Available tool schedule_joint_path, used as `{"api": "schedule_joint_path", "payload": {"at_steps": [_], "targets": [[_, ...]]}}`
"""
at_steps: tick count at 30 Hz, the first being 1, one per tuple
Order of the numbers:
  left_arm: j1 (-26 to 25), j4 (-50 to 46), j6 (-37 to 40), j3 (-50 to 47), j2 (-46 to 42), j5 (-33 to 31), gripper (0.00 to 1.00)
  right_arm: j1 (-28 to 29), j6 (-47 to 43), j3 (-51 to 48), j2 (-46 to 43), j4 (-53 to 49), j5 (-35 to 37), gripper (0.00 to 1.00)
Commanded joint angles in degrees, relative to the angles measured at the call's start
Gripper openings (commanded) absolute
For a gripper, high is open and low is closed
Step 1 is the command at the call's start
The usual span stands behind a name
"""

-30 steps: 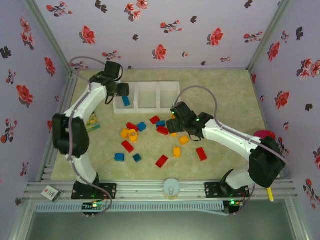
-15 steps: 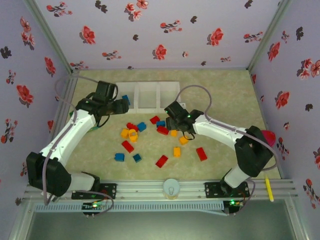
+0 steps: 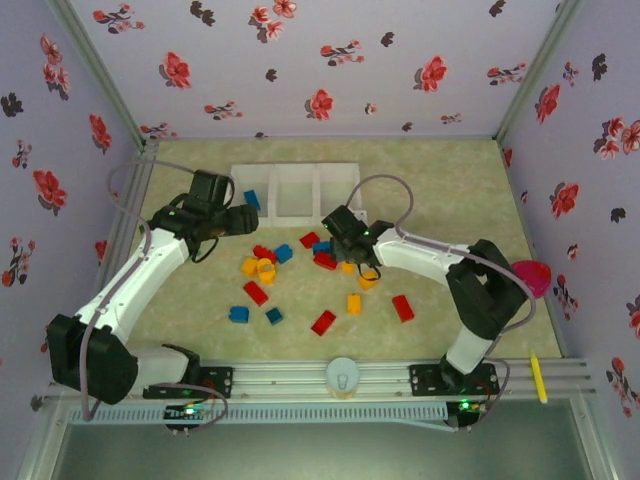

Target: Sort the legos into containers by color

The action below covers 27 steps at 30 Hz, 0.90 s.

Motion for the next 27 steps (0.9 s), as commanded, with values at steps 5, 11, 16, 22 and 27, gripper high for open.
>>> {"api": "schedule_joint_path", "payload": {"at_steps": [5,11,16,22,27], "targets": [[-0.35,0.09,-1.35,0.34,-0.31,0.49,0.79,0.45,2.97,-0.91,2.69,0.29,1.01,0.60],[-0.36,-0.12,-0.97,0.44,-0.51,0.45,0.79,0.44,3.64,-1.17,4.18,0.40,0.61,0.58],[-0.37,-0.64,-0.84,0.44,-0.35,0.45,0.78,0.45,3.81,-1.27,4.57,0.62,0.60,0.53],[-0.48,-1.12,-0.79,0.41,-0.38,0.53,0.78,0.37,3.81,-1.73,4.83,0.95,0.21,0.49],[-0.52,-1.42,-0.67,0.22,-0.52,0.48,0.78,0.45,4.17,-1.87,5.00,0.45,0.27,0.48]]}}
